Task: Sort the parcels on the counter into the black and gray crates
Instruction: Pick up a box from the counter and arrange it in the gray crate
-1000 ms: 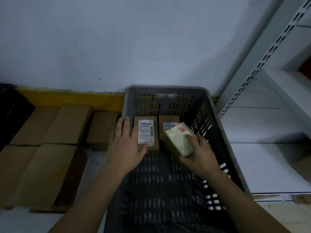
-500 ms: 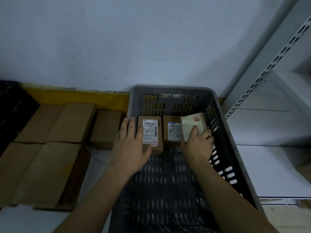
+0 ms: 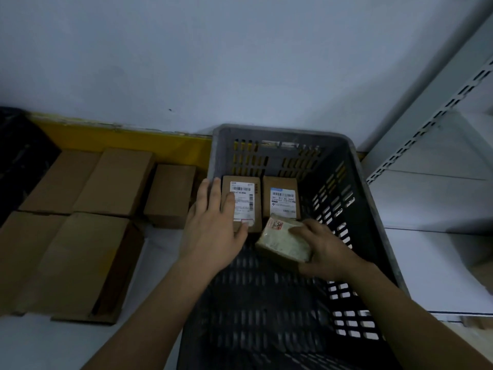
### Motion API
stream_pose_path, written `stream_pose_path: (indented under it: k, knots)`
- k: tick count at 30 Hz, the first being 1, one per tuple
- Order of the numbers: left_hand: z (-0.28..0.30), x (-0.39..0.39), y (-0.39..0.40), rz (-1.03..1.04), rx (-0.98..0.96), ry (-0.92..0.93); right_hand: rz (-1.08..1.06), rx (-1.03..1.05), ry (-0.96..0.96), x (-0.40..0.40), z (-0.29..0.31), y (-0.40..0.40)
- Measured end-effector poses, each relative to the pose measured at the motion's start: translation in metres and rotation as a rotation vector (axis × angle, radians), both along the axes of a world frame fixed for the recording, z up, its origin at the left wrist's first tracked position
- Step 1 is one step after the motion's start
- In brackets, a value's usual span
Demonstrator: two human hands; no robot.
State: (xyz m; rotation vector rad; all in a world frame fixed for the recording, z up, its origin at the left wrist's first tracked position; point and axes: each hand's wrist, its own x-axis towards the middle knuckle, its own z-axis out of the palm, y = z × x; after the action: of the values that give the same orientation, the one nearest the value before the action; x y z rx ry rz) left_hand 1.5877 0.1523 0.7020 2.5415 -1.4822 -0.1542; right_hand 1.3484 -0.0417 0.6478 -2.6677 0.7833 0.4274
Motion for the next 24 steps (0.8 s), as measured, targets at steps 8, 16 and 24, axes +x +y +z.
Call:
stream_pose_path:
  k: [8, 16, 24]
  knots:
    - [0.001, 0.001, 0.001, -0.005, -0.002, -0.005, 0.034, -0.082, 0.125, 0.002, -0.055, -0.026]
    - [0.004, -0.001, 0.002, -0.002, 0.039, -0.03, -0.069, -0.166, 0.188, 0.01, -0.08, 0.006]
    - [0.0, 0.001, 0.001, 0.0, 0.065, -0.067, -0.008, -0.331, 0.248, 0.016, -0.078, 0.006]
